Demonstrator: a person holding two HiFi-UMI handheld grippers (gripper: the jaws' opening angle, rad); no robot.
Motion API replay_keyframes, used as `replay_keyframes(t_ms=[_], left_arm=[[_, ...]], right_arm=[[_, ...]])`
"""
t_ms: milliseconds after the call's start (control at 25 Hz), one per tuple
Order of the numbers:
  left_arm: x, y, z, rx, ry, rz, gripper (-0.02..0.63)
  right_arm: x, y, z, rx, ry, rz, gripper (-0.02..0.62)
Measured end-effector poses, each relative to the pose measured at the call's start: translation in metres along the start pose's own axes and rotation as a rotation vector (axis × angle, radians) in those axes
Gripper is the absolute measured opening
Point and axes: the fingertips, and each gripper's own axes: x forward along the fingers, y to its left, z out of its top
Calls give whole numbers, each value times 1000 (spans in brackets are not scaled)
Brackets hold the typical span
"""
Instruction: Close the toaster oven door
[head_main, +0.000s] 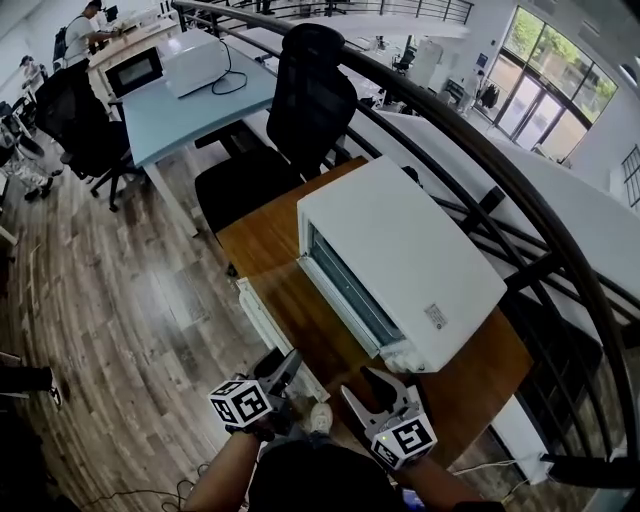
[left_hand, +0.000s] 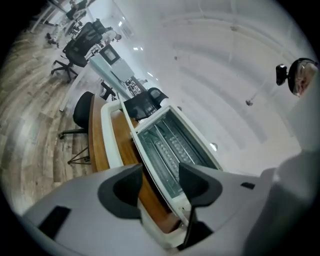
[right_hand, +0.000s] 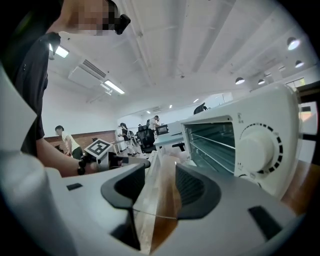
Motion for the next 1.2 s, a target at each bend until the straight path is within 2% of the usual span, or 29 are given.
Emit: replay_keyframes(t_ms=[480,800,960,1040,1120,1200], left_arm=[[10,-45,33,67,-49,-86,227],[20,-64,63,96,-87,-126,225],[16,-51,68,71,-124,-51,225],[16,-41,62,45,-116,-11,234],[22,-37,51,11,-79,-9,250],[31,-39,39,-50,-38,-48,253]], right_arm=[[13,23,-10,108,4,115,202],[10,-3,4,145,-78,44,202],[8,-7,13,134,-89,30,202],[8,-10,14,142,-98,20,202],[7,-13,16,140,-101,11,199],[6,-16,14,144,-106,0,198]])
